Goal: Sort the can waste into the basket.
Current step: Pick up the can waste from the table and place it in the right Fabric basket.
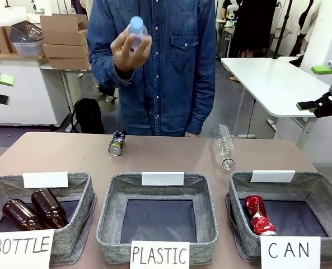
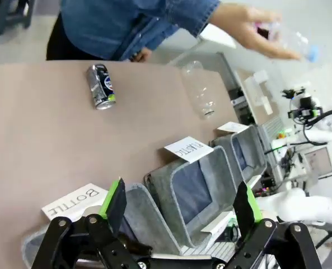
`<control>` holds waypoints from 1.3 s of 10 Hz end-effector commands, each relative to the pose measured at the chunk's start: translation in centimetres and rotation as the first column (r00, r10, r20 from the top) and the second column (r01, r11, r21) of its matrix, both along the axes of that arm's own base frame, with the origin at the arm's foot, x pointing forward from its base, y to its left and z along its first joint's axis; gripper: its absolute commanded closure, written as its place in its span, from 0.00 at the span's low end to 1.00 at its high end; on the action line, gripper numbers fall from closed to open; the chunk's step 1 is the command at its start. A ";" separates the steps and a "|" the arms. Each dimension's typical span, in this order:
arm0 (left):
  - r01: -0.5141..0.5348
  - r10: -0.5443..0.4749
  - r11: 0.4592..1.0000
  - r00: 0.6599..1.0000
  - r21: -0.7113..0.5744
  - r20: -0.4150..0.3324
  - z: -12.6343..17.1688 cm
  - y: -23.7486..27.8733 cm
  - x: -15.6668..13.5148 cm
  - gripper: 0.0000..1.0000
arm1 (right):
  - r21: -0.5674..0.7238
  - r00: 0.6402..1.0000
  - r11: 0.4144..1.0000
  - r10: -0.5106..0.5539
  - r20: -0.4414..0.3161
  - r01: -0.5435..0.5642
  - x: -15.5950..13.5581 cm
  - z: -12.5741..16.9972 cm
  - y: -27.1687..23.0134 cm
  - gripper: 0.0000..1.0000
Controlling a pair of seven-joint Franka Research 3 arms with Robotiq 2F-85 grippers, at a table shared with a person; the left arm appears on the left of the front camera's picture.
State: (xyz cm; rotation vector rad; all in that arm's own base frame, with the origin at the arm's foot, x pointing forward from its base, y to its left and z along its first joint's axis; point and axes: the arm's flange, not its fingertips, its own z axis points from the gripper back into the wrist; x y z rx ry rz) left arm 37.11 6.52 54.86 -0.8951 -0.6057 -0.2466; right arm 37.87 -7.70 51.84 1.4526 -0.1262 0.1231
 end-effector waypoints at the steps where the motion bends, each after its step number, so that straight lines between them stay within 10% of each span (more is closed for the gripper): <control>1: -0.025 0.026 0.999 0.999 0.024 -0.043 1.0 1.0 1.7 0.00 | -0.009 0.999 1.000 0.018 0.028 -0.018 -0.2 0.0 -0.2 0.00; 13: -0.091 0.091 0.996 0.994 0.001 -0.061 0.0 4.3 0.9 0.00 | -0.009 0.999 1.000 0.018 0.028 -0.018 -0.2 0.0 -0.2 0.00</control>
